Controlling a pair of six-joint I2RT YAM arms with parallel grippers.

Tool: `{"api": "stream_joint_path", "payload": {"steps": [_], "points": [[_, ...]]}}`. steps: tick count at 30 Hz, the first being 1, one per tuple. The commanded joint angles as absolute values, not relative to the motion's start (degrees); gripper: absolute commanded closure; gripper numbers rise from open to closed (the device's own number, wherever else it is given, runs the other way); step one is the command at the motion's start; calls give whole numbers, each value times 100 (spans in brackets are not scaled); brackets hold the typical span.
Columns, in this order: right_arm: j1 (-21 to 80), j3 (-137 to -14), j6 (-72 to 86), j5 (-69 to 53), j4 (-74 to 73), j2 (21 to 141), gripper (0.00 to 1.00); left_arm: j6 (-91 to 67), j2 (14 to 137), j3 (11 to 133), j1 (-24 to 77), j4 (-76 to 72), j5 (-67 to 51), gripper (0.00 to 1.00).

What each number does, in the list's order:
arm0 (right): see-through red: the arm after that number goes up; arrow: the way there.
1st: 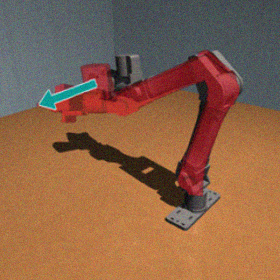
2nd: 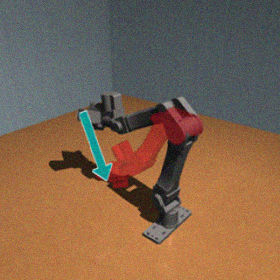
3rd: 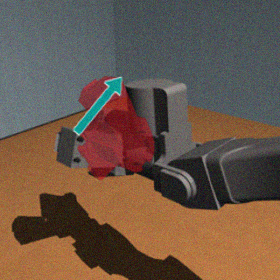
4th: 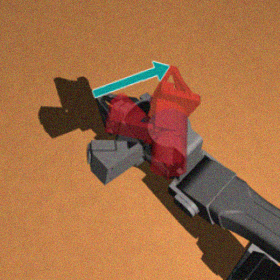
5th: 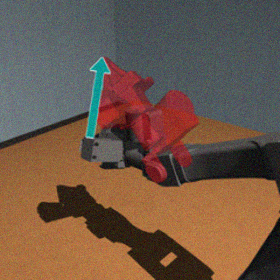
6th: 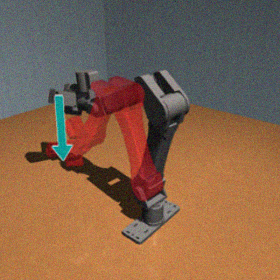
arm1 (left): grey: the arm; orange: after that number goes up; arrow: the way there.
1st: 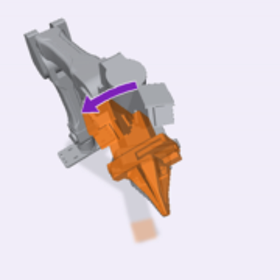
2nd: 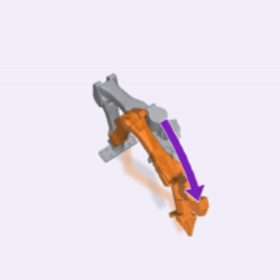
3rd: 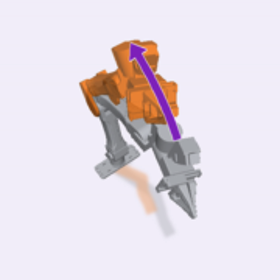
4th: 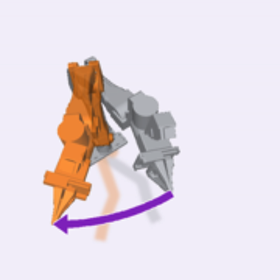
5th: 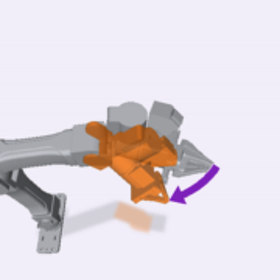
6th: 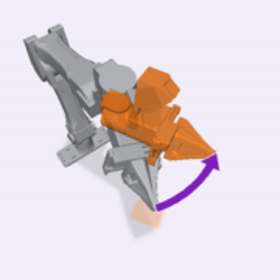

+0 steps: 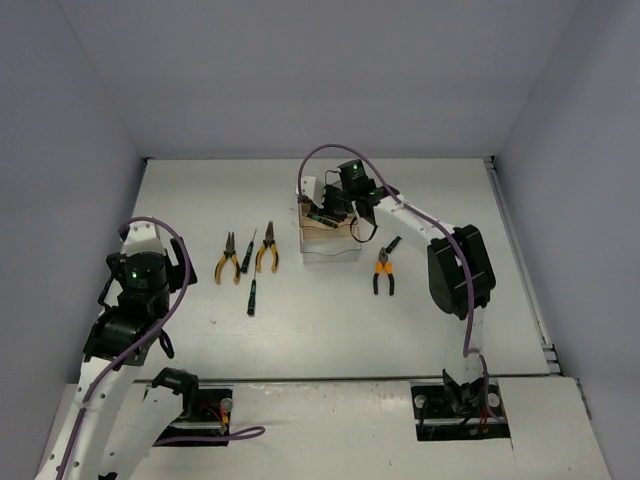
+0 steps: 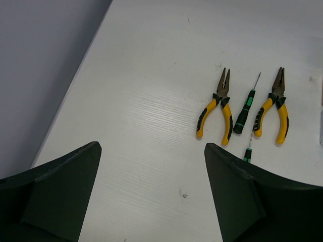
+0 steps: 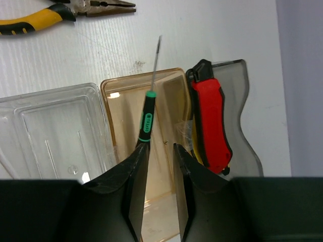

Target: Sort the tools into containers

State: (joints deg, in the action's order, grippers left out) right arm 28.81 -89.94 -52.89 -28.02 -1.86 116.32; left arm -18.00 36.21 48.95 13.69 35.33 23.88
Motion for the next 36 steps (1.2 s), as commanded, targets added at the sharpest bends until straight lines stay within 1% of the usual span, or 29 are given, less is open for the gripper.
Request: {"api": "stream_joint_path", "payload": {"steps": [1, 5, 9, 11, 14, 18, 20, 21, 23, 25, 28, 34, 36], "points": [[2848, -9281, -5599, -2725, 26, 11715, 73, -1679, 3718, 4957, 1310, 3252, 2470, 19], [2834, -9257, -5615, -2537, 35, 11697, 72, -1686, 3727, 4957, 1310, 3263, 2463, 19], [2754, -9261, -5192, -2546, 53, 11429, 72, -1687, 3727, 4957, 1310, 3254, 2450, 19], [2609, -9296, -4451, -2471, 100, 11228, 70, -1685, 3718, 4966, 1310, 3261, 2437, 19], [2417, -9292, -3078, -1914, 197, 10897, 67, -1695, 3700, 4966, 1310, 3261, 2417, 19], [2029, -9010, -1173, -631, 255, 10375, 63, -1705, 3700, 4976, 1310, 3261, 2364, 19], [1880, -8647, 83, 67, 255, 9943, 56, -1707, 3693, 4983, 1307, 3263, 2360, 20], [1807, -8257, 617, 543, 255, 9737, 52, -1713, 3675, 4983, 1301, 3269, 2348, 20], [1751, -7871, 1262, 1113, 230, 9416, 49, -1705, 3650, 4983, 1301, 3263, 2347, 19], [1712, -7550, 1618, 1321, 185, 9263, 44, -1710, 3647, 4983, 1301, 3261, 2329, 19], [1654, -6869, 2027, 1449, 159, 9199, 42, -1723, 3605, 4976, 1293, 3277, 2297, 19], [1553, -6314, 2552, 1454, 161, 9582, 43, -1743, 3542, 4957, 1301, 3287, 2248, 19], [1542, -6268, 2675, 1481, 167, 9750, 46, -1754, 3532, 4957, 1301, 3287, 2236, 19]]}}
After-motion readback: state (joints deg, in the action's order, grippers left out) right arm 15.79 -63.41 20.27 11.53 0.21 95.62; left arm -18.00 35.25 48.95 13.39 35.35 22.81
